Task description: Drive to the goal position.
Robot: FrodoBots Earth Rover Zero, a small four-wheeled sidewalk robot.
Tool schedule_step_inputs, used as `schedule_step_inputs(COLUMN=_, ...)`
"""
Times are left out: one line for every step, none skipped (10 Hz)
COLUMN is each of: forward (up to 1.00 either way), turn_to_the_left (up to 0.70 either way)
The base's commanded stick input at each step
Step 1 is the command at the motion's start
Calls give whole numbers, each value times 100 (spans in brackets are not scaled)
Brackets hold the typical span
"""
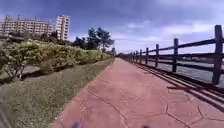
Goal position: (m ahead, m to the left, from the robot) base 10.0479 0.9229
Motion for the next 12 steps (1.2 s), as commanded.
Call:
schedule_step_inputs(forward=70, turn_to_the_left=0)
schedule_step_inputs(forward=70, turn_to_the_left=0)
schedule_step_inputs(forward=70, turn_to_the_left=0)
schedule_step_inputs(forward=70, turn_to_the_left=0)
schedule_step_inputs(forward=70, turn_to_the_left=0)
schedule_step_inputs(forward=70, turn_to_the_left=0)
schedule_step_inputs(forward=70, turn_to_the_left=0)
schedule_step_inputs(forward=70, turn_to_the_left=0)
schedule_step_inputs(forward=70, turn_to_the_left=0)
schedule_step_inputs(forward=70, turn_to_the_left=0)
schedule_step_inputs(forward=70, turn_to_the_left=0)
schedule_step_inputs(forward=70, turn_to_the_left=0)
